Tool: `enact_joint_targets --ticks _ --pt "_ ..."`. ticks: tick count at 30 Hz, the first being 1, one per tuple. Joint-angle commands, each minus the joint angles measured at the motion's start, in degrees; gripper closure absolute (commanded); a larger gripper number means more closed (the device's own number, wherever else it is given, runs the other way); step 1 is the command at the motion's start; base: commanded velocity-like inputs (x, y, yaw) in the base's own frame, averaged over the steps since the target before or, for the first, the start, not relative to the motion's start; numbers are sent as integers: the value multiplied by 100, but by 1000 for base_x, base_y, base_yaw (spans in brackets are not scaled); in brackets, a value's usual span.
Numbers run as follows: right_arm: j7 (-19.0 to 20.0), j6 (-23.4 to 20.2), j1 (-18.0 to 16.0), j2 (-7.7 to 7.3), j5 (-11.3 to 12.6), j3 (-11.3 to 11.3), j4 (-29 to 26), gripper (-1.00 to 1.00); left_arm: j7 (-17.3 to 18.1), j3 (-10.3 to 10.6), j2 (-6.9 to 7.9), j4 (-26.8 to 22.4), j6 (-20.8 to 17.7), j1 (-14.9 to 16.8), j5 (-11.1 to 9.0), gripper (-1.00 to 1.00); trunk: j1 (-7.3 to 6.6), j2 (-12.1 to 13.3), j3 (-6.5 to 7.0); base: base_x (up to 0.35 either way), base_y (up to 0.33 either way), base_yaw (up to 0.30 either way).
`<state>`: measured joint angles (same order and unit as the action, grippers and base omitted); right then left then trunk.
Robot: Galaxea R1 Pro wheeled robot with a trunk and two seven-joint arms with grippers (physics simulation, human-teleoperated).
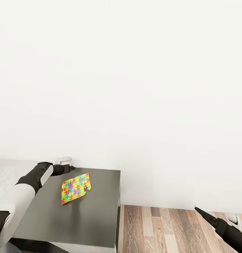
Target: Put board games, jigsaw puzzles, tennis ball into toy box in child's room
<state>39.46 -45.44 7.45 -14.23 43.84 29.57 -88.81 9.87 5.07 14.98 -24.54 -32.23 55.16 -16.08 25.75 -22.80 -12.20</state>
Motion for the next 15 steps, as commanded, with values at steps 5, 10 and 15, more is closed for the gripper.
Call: enact_joint_targets --ticks 5,10,15 --pt "0 -35 0 -1 22 5 -4 -100 -11 46 25 -7 -21 29 -54 -100 3 -11 -57 0 0 0" --pt "0 -35 -1 -1 23 5 -4 -100 -11 46 24 -7 -14 36 -54 -100 3 -11 -104 0 0 0" --pt "0 -35 0 -1 20 5 -4 -100 -11 47 23 -7 -12 38 -54 -100 3 -11 -151 0 0 0"
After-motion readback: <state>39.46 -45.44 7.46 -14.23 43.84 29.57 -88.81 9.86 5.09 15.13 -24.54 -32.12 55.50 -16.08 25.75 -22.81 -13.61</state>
